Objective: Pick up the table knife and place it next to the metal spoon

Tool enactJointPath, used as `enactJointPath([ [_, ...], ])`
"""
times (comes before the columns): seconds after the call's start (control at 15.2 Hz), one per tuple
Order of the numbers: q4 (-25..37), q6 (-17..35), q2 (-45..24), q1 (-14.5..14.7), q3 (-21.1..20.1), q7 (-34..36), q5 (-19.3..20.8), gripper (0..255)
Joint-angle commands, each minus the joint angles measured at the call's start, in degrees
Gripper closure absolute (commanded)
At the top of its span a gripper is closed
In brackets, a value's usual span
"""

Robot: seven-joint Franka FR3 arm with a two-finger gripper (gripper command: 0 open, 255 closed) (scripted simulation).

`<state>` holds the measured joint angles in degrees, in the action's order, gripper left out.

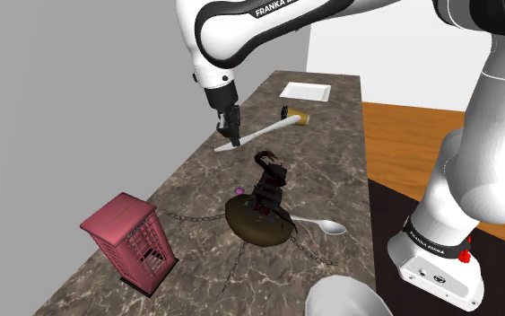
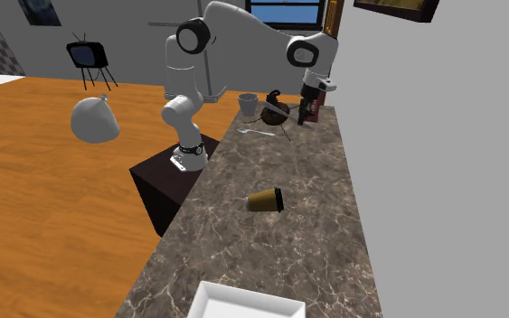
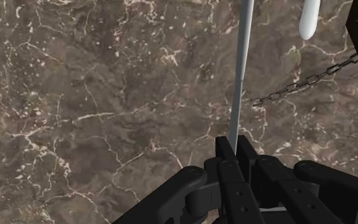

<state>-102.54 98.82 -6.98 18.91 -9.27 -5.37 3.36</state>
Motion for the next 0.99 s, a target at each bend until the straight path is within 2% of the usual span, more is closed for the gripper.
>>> enactJointPath([
  [0.0,-1.2,1.5,-0.3,0.0,0.0,0.0,0.1,255],
  [0.92,-8.0,11.5,-3.5,0.0,0.2,0.8,0.8,255],
])
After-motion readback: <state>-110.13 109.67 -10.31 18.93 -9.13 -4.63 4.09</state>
